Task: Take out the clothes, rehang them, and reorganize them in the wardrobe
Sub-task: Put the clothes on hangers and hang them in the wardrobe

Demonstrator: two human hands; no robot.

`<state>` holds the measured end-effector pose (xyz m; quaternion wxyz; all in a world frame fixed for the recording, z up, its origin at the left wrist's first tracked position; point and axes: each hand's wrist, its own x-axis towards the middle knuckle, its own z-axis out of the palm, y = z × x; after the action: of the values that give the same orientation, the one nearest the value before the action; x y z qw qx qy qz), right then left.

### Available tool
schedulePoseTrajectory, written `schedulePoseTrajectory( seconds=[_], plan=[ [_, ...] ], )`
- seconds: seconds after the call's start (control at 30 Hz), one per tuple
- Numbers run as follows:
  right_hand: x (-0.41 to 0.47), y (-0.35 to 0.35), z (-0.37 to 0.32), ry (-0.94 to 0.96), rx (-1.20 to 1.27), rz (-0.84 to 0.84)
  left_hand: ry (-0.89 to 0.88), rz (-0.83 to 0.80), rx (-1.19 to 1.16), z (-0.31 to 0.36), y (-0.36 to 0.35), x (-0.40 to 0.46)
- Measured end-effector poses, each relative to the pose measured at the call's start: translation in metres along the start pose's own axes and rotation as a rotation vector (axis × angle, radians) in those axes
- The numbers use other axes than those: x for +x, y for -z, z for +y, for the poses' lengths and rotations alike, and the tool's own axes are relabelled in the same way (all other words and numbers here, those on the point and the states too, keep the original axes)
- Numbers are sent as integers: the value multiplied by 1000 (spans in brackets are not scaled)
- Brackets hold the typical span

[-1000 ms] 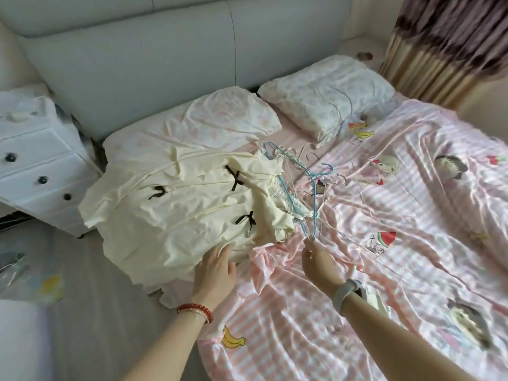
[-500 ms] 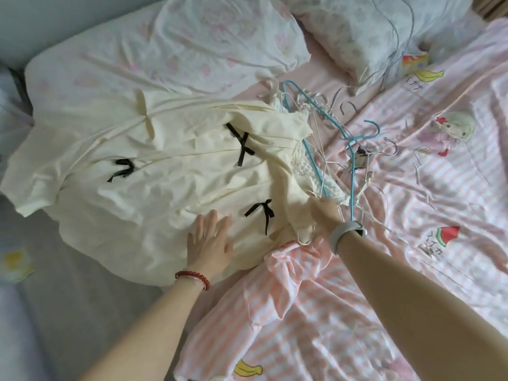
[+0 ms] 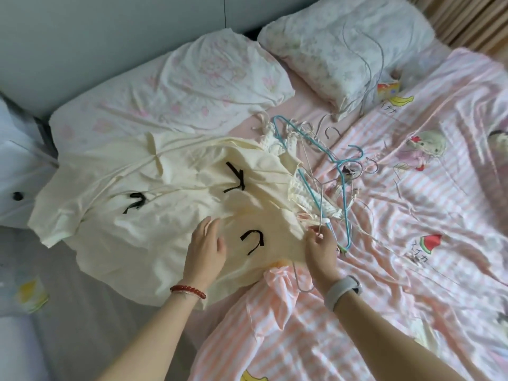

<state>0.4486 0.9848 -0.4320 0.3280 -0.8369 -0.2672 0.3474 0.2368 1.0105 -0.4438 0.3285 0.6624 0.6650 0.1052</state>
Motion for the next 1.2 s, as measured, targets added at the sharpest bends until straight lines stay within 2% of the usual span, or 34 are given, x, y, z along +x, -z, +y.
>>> schedulePoseTrajectory(
  seconds=[0.13,0.3,0.37,0.47,0.57,0.67,0.73,0.83,0.93,1.07,1.2],
  plan=[
    [-25,37,-7,240,-31,-42,-195,191,38,43,40,1],
    [-64,87,-21,513,-146,-105,-415,267,184,99,76,-8],
    [-82,107,-29,635,-173,-94,-445,288,282,117,88,-15],
    [-103,139,-34,789,-220,-36,-373,307,356,135,107,-36],
    [-116,171,-27,855,-344,23,-360,275,401,146,124,-82],
    [-128,195,-4,861,-412,80,-297,213,278,140,123,-153],
    [-139,207,14,834,-408,39,-203,216,189,134,111,-209],
    [-154,221,34,914,-394,-34,-42,246,119,127,82,-286],
    [-183,221,41,1064,-390,-75,84,245,-69,113,60,-356],
    [-230,207,33,1340,-391,-142,122,263,-390,93,56,-443],
    [-278,191,25,1560,-414,-296,199,303,-449,76,56,-521]
  ],
)
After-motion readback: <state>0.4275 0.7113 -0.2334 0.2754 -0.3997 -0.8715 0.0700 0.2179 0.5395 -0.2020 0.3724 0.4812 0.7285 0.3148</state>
